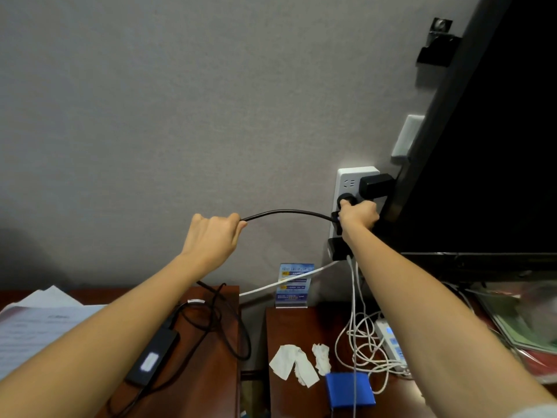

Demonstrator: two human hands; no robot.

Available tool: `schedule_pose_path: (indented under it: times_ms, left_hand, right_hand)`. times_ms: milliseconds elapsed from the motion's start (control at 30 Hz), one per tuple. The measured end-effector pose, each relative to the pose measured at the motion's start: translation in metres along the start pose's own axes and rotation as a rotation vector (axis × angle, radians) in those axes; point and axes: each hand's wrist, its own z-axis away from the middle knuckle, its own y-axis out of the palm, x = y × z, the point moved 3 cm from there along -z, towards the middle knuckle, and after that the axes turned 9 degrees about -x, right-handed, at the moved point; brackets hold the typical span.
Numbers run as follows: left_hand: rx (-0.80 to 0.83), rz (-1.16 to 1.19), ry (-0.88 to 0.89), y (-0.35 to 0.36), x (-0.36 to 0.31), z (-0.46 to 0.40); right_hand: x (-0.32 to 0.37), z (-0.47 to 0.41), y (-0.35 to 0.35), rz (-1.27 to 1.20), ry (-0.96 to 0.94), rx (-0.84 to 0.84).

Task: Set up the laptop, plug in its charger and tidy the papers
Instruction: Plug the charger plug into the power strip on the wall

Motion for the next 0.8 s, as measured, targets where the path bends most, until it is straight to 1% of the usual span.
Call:
schedule_pose_path:
  times_ms: [233, 433, 533, 633, 800]
  left_hand:
    - [0.011, 0.006, 0.007, 0.001, 0.0, 0.007]
    - [0.087, -0.02, -0.002, -0.004, -0.001, 0.03]
    - [0.087, 0.015, -0.03, -0.012, 0.003, 0.04]
    - [0.103, 0.051, -0.066, -0.014, 0.005, 0.053]
    - [0.2, 0.103, -0.084, -0.009, 0.014, 0.071]
  right_hand:
    - [-0.002, 0.0, -0.001, -0.033, 0.03, 0.033]
    - [0.007, 0.003, -0.007, -0.098, 0.153, 0.125]
    - [0.009, 0.012, -0.005, -0.142, 0.175, 0.147]
    - [0.01, 0.019, -0.006, -0.098, 0.172, 0.12]
    - [0.004, 0.025, -0.009, -0.035, 0.141, 0.081]
